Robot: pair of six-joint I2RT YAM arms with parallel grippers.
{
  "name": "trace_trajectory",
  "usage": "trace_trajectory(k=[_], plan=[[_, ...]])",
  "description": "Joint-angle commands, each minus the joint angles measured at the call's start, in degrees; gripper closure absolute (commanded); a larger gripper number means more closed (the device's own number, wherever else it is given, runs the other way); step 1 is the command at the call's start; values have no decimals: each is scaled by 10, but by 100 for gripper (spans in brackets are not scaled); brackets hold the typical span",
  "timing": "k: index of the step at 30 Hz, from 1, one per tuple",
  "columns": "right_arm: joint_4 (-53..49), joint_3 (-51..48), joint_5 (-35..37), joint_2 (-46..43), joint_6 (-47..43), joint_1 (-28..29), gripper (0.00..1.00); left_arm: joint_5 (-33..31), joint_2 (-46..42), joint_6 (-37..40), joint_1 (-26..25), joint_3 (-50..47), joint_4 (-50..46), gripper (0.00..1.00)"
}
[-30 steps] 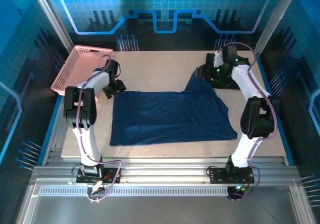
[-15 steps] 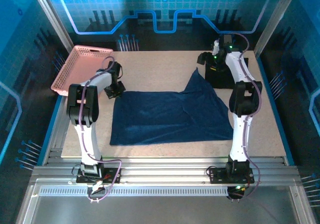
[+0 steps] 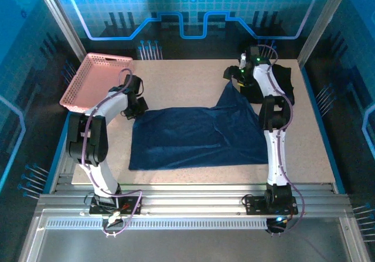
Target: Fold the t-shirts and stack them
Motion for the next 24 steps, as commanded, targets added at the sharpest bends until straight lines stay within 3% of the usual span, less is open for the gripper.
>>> trace_trajectory(k=[1,8,14,24], plan=[[7,28,0,30,-7,5,19,10,-22,12,-10,-15,0,100],[9,71,22,60,-8,10,26,9,-27,10,-11,-22,-1,100],[25,96,26,77,-1,11,43,8,-29,15,-11,-18,-3,100],[37,106,2,64,32,10,96,7,-27,20,-11,-16,-5,100]])
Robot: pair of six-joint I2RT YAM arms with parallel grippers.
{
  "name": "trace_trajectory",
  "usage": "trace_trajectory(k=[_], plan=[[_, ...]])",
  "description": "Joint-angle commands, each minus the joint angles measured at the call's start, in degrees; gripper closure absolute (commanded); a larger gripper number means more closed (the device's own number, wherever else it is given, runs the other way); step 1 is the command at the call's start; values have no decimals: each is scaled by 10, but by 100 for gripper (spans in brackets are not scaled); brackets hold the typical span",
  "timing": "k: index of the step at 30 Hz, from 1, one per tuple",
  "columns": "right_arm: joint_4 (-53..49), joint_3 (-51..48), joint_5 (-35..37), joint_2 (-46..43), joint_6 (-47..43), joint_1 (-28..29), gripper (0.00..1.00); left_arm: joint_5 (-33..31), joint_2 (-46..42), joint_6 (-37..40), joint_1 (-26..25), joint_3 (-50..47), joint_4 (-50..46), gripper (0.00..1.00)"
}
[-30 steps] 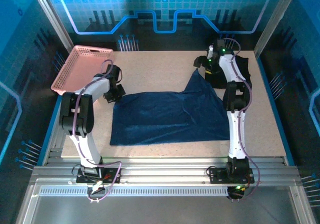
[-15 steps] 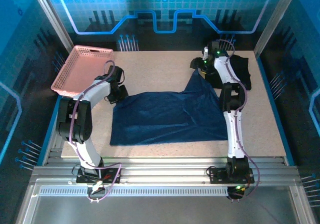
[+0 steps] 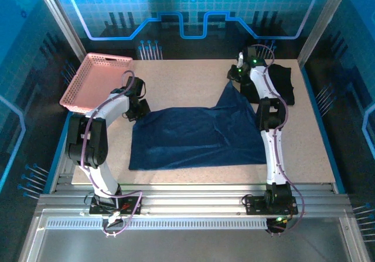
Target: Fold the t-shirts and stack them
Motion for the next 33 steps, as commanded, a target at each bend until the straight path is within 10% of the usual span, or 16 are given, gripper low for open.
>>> trace_trajectory(k=[1,7,17,33], plan=[[8,21,-18,-7,21,3,100,4,-17,17,0,-2,-5,100],[-8,18,-20,-32,26,-1,100,6,-19,18,0,2,-3,100],[-35,2,-16,-25,16,-12,58,12,-21,21,0,-7,1,100],[-36,2,-24,-2,16,-7,75,11,-25,23,0,-13,3,100]])
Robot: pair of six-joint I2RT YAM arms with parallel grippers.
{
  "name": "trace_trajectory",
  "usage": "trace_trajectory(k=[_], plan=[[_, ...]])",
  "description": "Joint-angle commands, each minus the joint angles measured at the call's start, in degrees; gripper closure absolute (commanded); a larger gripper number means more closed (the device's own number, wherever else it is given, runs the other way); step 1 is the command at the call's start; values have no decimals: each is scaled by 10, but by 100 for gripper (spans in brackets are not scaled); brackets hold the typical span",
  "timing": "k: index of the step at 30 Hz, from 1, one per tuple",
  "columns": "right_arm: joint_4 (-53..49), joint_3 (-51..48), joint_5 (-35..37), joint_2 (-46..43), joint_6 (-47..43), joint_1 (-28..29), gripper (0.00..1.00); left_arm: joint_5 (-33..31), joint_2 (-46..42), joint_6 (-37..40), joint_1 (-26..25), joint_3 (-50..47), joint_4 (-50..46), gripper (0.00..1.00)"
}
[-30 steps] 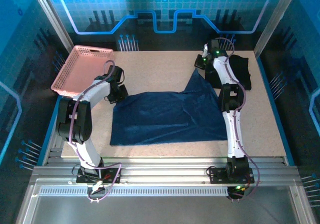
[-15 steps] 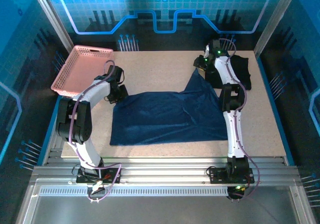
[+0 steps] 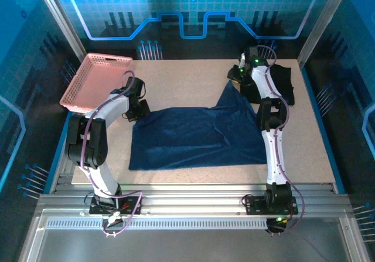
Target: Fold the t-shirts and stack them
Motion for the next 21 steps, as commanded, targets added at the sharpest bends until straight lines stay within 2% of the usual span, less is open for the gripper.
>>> trace_trajectory(k=[1,6,7,21], plan=[[-11,2,-15,-2,1,2,79,11,-22,11,0,-7,2,100],[-8,9,-27,-7,15,2,99,10,-23,15,1,-1,-1,100],[-10,9,-26,-12,16,3,100,10,-24,16,1,1,-2,100],[0,-33,-25,-137,71,6,100,16,-68,30,5,26,-8,100]])
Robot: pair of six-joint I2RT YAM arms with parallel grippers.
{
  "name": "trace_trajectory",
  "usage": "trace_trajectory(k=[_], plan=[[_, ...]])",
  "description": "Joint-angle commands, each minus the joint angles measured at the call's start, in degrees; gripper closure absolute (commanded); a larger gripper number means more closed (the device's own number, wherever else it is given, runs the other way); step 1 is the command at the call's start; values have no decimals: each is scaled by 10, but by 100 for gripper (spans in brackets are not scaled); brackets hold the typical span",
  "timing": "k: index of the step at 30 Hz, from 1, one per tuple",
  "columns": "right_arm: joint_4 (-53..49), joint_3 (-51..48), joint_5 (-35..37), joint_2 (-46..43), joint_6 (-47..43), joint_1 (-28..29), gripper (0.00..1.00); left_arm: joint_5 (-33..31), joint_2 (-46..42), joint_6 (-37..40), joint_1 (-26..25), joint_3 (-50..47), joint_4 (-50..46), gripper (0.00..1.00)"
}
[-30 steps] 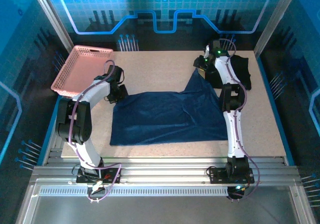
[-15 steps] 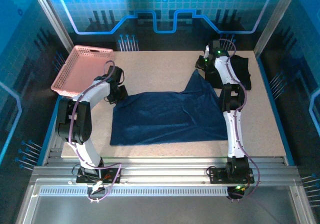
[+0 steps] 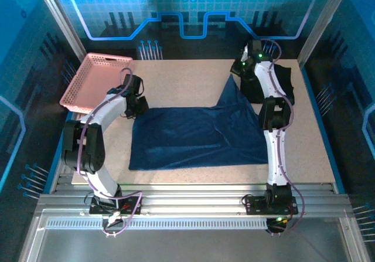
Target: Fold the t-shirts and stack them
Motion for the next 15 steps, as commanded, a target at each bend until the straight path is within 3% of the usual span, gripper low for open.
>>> trace_trajectory(k=[1,15], plan=[[-3,-14,-11,-68,29,5,100,15,-30,17,6,21,-8,100],[-23,-146,-26,-217,93,2,100,23,-106,37,23,-22,-8,100]])
